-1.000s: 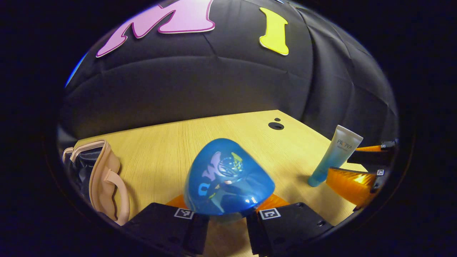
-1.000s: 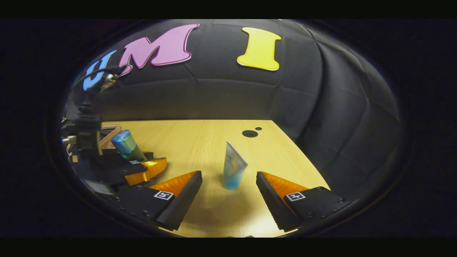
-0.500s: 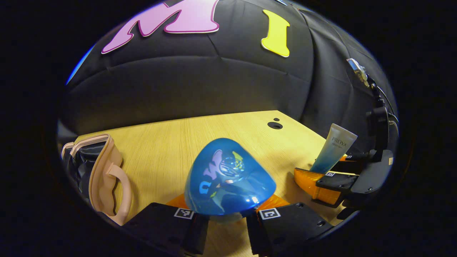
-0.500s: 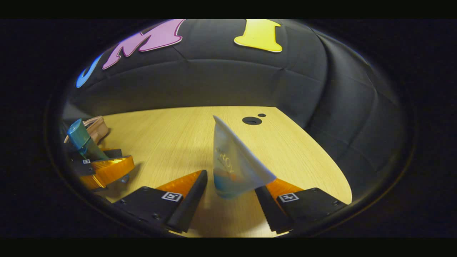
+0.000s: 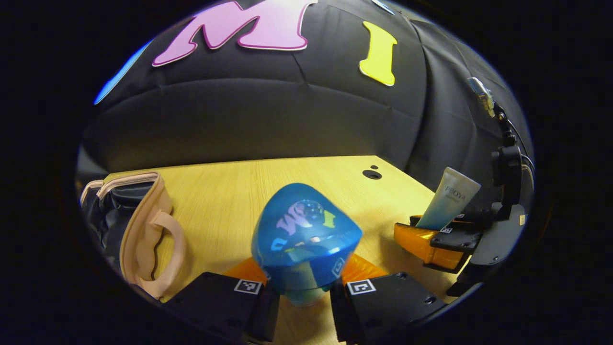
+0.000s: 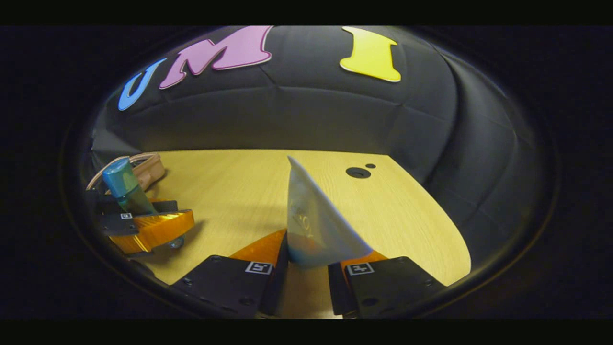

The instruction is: First open the suitcase, pack the skin care products into it, and then close the suitcase.

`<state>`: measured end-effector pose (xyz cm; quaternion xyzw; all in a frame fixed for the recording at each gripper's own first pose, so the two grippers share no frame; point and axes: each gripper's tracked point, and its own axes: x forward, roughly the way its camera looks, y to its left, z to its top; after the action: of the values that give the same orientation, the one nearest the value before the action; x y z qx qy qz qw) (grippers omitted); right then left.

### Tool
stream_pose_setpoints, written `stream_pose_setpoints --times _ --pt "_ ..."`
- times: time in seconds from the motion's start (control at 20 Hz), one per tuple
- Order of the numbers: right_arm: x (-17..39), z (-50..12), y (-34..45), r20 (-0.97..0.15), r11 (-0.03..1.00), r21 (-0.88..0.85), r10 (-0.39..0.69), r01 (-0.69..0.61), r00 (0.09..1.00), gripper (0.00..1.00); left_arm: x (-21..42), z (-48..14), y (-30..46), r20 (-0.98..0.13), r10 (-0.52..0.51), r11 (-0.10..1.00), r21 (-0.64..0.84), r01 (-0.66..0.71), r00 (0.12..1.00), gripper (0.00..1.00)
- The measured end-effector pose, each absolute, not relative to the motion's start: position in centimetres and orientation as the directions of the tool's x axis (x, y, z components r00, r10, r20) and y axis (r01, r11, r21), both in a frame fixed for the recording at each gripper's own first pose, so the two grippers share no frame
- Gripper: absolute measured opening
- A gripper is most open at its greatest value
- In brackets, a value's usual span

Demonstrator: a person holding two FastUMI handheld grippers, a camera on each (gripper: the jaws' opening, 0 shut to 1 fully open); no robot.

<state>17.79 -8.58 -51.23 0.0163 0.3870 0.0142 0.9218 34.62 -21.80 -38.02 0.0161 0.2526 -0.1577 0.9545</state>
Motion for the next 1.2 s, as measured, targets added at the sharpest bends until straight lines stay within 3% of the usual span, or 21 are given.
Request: stream_pose_setpoints --times 0.4,0.65,0.7,0.75,1.0,1.05,1.15,1.2 --pt "17.6 -41.8 1.2 -0.599 0.975 0.162 0.22 -0.153 0.77 0.41 32.8 -29.0 -15.8 -0.392 -0.254 0.963 -0.016 0.27 0.884 0.49" --pt "18.4 -38.5 9.5 -0.56 0.943 0.193 0.333 -0.271 0.758 0.4 30.9 -25.7 -3.8 -0.41 -0.055 0.997 0.027 0.072 0.91 0.49" --pt "18.4 -38.1 11.1 -0.556 0.935 0.213 0.356 -0.285 0.751 0.36 30.8 -25.5 -1.5 -0.416 -0.018 0.999 0.038 0.037 0.909 0.49" --pt "18.6 -37.7 12.7 -0.552 0.927 0.229 0.376 -0.299 0.744 0.4 30.6 -25.9 1.0 -0.431 0.015 0.998 0.056 0.01 0.902 0.49" --pt "18.9 -37.1 18.3 -0.567 0.91 0.231 0.413 -0.344 0.713 0.4 31.1 -30.2 8.8 -0.553 0.094 0.989 0.147 -0.014 0.828 0.49" --pt "19.0 -37.3 19.2 -0.576 0.908 0.237 0.418 -0.346 0.703 0.4 31.1 -30.9 9.4 -0.573 0.087 0.99 0.144 -0.004 0.815 0.53" --pt "19.4 -37.4 20.9 -0.587 0.901 0.268 0.433 -0.341 0.684 0.36 30.9 -32.3 10.3 -0.623 0.068 0.992 0.122 0.011 0.779 0.5" --pt "19.5 -37.7 21.8 -0.593 0.898 0.276 0.439 -0.342 0.675 0.4 30.9 -33.0 10.3 -0.65 0.059 0.993 0.113 0.02 0.758 0.49"
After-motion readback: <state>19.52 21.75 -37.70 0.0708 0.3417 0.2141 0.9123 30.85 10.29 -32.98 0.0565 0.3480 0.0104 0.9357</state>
